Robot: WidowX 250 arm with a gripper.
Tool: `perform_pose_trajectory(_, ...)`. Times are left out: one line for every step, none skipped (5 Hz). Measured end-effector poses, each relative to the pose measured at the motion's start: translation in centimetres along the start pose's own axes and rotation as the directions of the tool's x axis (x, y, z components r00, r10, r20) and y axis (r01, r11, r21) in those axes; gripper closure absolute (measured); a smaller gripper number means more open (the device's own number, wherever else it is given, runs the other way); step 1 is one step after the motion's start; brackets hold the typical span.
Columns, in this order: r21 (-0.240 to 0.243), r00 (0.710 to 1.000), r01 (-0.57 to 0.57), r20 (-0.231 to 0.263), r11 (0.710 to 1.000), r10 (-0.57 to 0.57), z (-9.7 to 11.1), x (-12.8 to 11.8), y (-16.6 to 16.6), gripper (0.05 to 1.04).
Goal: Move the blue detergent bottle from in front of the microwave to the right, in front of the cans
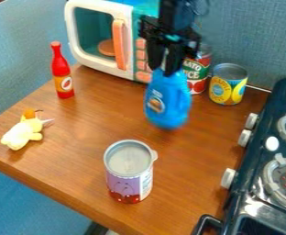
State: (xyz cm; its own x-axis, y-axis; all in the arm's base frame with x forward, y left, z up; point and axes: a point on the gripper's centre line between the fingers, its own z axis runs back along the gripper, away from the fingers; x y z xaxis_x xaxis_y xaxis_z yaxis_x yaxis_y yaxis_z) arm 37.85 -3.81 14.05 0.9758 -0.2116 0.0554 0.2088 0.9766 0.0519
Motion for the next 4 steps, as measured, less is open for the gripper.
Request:
perform_pose_trajectory(-0.028, 0.999, 0.037, -0.001, 0.999, -0.037, -1.0, -0.1, -2.9, 0.633)
perform_pose_trajectory(-0.059, 0.998, 0.058, 0.0, 0.997, -0.058, -1.0, -0.1, -4.1, 0.633)
perform_pose_trajectory(-0.062, 0.998, 0.056, -0.02, 0.997, -0.057, -1.7, -0.1, -4.1, 0.635)
perform_pose_trajectory(-0.062, 0.997, 0.066, -0.02, 0.996, -0.068, -1.7, -0.2, -4.0, 0.635)
